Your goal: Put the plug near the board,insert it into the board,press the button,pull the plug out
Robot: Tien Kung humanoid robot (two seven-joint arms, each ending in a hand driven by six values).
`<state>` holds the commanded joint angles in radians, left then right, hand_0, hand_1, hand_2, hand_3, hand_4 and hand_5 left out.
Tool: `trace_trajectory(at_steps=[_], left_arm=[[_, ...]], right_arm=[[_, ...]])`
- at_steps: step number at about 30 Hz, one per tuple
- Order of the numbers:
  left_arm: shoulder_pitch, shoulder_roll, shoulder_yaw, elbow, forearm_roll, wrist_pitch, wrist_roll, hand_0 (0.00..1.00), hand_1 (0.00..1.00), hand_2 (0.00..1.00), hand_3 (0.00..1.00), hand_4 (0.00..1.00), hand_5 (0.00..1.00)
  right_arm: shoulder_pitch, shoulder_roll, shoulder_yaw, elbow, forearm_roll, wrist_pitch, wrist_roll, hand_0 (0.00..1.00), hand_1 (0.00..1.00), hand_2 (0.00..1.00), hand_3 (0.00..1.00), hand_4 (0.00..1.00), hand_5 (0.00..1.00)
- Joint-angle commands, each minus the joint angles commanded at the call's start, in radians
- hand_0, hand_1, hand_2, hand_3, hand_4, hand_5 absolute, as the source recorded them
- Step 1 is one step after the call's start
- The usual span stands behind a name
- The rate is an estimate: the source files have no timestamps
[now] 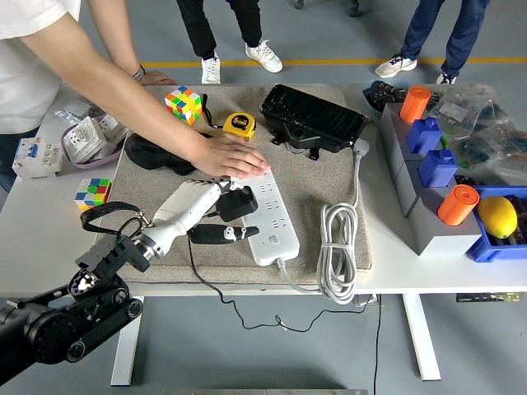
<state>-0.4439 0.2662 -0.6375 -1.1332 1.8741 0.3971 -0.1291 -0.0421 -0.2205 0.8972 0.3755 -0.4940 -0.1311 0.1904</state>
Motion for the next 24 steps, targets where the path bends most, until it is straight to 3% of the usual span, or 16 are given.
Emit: trace_trajectory(at_steps=[24], left_arm=[[-0.051,-0.033,0.034,0.029,-0.012,-0.017,0.022,0.6,0.722,0.721,0.715,0.978,0.837]], right_arm=[[0.003,0.0,0.001,0.0,0.001,-0.001,0.001,0.607,0.588,0.546,0.544,0.809,0.258]])
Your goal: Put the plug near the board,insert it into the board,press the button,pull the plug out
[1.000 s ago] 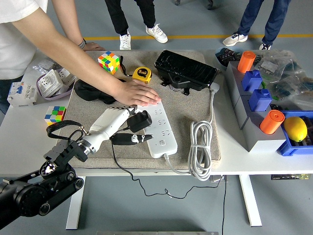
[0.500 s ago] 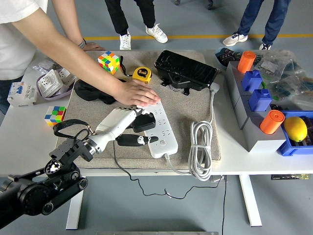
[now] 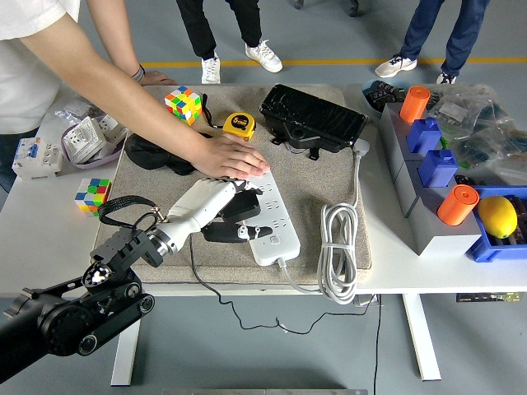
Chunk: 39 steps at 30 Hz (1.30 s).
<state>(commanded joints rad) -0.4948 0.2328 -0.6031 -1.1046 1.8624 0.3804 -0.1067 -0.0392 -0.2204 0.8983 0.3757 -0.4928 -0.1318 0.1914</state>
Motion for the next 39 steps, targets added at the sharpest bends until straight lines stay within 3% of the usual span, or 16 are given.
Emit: trace_trajectory(at_steps=[8,15,19,24,25,30,31,36,37,39], left_arm=[[-0.001,-0.001,-0.004,0.002,-0.004,-0.004,-0.001,0.595,0.718,0.721,0.716,0.981,0.838],[0.017,0.014,-0.025,-0.036,-0.006,0.008,-0.015,0.595,0.718,0.719,0.715,0.981,0.838],[0.043,0.032,-0.059,-0.085,-0.026,0.022,-0.035,0.592,0.718,0.721,0.715,0.982,0.837],[0.079,0.071,-0.074,-0.196,-0.067,0.011,-0.03,0.592,0.718,0.721,0.715,0.982,0.837],[0.087,0.08,-0.075,-0.227,-0.077,0.003,-0.019,0.474,0.63,0.661,0.715,0.951,0.714],[0.11,0.111,-0.089,-0.359,-0.11,-0.061,0.065,0.474,0.63,0.661,0.715,0.951,0.714],[0.111,0.115,-0.091,-0.388,-0.119,-0.081,0.091,0.268,0.464,0.536,0.67,0.859,0.331],[0.109,0.129,-0.102,-0.502,-0.131,-0.193,0.234,0.268,0.464,0.536,0.67,0.859,0.331],[0.108,0.13,-0.104,-0.516,-0.131,-0.215,0.258,0.189,0.389,0.464,0.842,0.757,0.099],[0.103,0.129,-0.105,-0.533,-0.137,-0.251,0.295,0.189,0.389,0.464,0.842,0.757,0.099]], right_arm=[[-0.001,-0.001,0.001,-0.001,0.0,-0.001,0.001,0.607,0.588,0.546,0.544,0.809,0.257],[-0.002,0.0,0.001,0.0,-0.001,-0.001,0.002,0.606,0.588,0.545,0.544,0.811,0.255],[0.0,-0.001,0.002,0.0,-0.003,-0.001,0.002,0.605,0.588,0.546,0.543,0.81,0.255],[-0.002,-0.001,0.006,0.0,-0.005,-0.002,0.003,0.605,0.588,0.546,0.543,0.81,0.255],[-0.002,-0.001,0.008,0.0,-0.006,-0.002,0.003,0.606,0.589,0.546,0.544,0.812,0.254],[-0.003,-0.002,0.012,0.0,-0.009,-0.002,0.003,0.606,0.589,0.546,0.544,0.812,0.254],[-0.003,-0.002,0.013,0.0,-0.009,-0.002,0.003,0.606,0.588,0.546,0.543,0.813,0.254],[-0.004,-0.004,0.011,-0.001,-0.01,-0.001,0.002,0.606,0.588,0.546,0.543,0.813,0.254],[-0.004,-0.004,0.01,-0.001,-0.01,-0.001,0.002,0.605,0.588,0.546,0.543,0.813,0.254],[-0.003,-0.005,0.008,-0.001,-0.01,-0.001,0.002,0.605,0.588,0.546,0.543,0.813,0.254]])
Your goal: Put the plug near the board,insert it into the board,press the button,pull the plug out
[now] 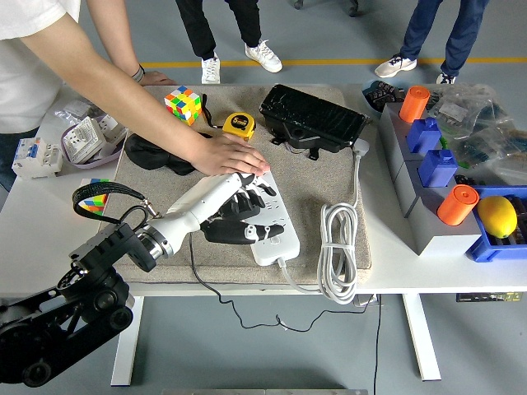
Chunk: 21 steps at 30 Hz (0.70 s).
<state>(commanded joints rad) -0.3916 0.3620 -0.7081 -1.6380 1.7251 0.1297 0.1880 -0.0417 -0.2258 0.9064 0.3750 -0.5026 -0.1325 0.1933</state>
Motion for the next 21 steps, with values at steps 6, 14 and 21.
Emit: trace_trajectory(at_steps=[6,14,21], left_arm=[[-0.018,-0.009,0.01,-0.019,-0.013,-0.103,0.108,0.138,0.3,0.377,0.889,0.775,0.002],[-0.046,-0.026,0.045,-0.021,-0.046,-0.249,0.286,0.065,0.125,0.247,0.92,0.714,0.002],[-0.062,-0.031,0.071,-0.019,-0.05,-0.284,0.312,0.06,0.113,0.236,0.917,0.68,0.002]], right_arm=[[0.001,-0.002,-0.003,0.0,0.002,0.0,0.0,0.605,0.589,0.546,0.544,0.813,0.254],[0.002,-0.006,-0.01,0.0,0.004,0.002,-0.001,0.604,0.588,0.546,0.544,0.813,0.254],[0.002,-0.008,-0.014,-0.001,0.005,0.002,-0.001,0.604,0.589,0.546,0.544,0.813,0.254]])
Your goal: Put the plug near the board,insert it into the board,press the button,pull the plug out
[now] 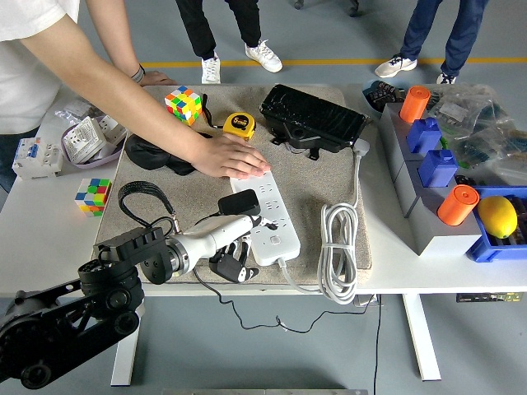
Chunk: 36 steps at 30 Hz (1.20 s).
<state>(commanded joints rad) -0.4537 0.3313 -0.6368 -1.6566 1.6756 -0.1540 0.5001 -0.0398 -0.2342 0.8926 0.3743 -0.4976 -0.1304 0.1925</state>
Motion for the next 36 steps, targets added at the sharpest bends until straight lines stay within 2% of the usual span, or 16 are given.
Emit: trace_trajectory(at_steps=[1,19,30,36], left_arm=[[-0.004,-0.002,0.006,0.004,0.0,-0.001,0.001,0.063,0.117,0.238,0.91,0.704,0.002],[-0.051,-0.063,0.064,0.095,0.024,-0.006,0.006,0.059,0.112,0.235,0.908,0.69,0.002],[-0.056,-0.069,0.069,0.145,0.04,-0.01,0.01,0.059,0.112,0.235,0.904,0.689,0.002],[-0.053,-0.065,0.072,0.147,0.043,-0.016,0.012,0.059,0.112,0.235,0.898,0.691,0.002]], right_arm=[[0.0,0.0,0.0,0.0,0.001,0.0,0.0,0.605,0.589,0.546,0.544,0.814,0.254],[-0.002,0.002,0.007,0.0,0.001,0.001,-0.001,0.607,0.589,0.545,0.544,0.813,0.254],[-0.002,0.003,0.014,0.001,-0.001,0.0,-0.001,0.605,0.589,0.545,0.544,0.815,0.254],[-0.003,0.004,0.014,0.001,-0.003,0.0,0.0,0.607,0.589,0.545,0.544,0.815,0.254]])
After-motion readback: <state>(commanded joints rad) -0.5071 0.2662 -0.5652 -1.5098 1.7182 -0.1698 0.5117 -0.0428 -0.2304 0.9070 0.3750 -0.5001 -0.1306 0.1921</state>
